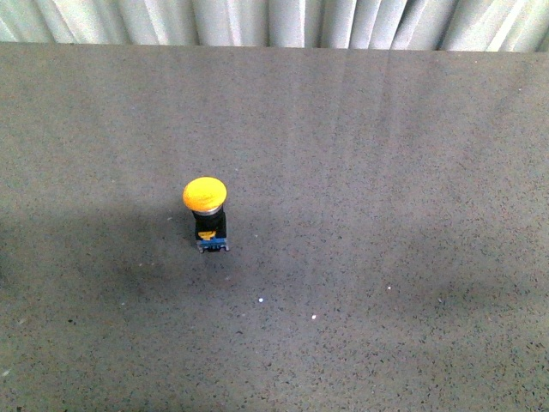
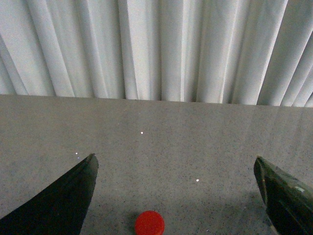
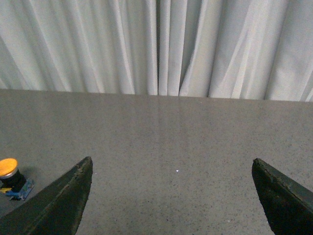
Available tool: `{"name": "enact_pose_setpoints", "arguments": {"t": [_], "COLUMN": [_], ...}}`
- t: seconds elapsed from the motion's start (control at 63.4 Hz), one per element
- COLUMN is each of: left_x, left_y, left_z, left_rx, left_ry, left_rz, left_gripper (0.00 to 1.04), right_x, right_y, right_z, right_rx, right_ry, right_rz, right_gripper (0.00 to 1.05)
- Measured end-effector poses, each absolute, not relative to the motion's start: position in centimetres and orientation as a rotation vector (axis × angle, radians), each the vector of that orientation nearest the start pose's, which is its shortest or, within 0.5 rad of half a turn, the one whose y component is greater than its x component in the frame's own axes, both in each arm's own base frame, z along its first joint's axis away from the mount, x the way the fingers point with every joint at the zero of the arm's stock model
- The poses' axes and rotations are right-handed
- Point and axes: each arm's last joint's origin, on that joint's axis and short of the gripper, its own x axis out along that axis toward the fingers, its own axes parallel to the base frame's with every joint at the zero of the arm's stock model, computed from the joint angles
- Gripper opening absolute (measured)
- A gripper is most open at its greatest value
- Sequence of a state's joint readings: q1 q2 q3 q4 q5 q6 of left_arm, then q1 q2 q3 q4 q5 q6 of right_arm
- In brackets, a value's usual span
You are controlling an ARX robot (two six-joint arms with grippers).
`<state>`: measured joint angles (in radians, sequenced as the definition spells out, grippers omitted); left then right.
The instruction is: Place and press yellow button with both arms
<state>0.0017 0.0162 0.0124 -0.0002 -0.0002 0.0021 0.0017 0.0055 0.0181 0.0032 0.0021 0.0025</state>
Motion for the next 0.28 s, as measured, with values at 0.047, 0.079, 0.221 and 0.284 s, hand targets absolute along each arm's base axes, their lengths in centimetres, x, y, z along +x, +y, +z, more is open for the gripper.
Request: {"name": "enact_pose_setpoints", "arguments": {"t": [0.047,0.079,0.221,0.284], "left_x": [9.80,9.80,9.80,9.80], "left_y": [0.02,0.02,0.02,0.02], "left_z": [16.64,16.64,16.64,16.64], "left_rx": [0.002,0.002,0.002,0.002], "left_ry": [0.004,0.004,0.004,0.004], "left_rz": [0.002,0.002,0.002,0.002], "left_gripper": [0.96,0.95,0.96,0.96], "right_x": [9.69,9.69,9.69,9.69], "right_y": [0.01,0.01,0.01,0.01], "right_z": [16.96,16.96,16.96,16.96], "right_rx": [0.003,0.003,0.003,0.003], "right_ry": [-0.016,-0.016,-0.016,-0.016], "right_rz": [0.000,0.000,0.000,0.000], "right_gripper": [0.95,0.96,0.96,0.96]}}
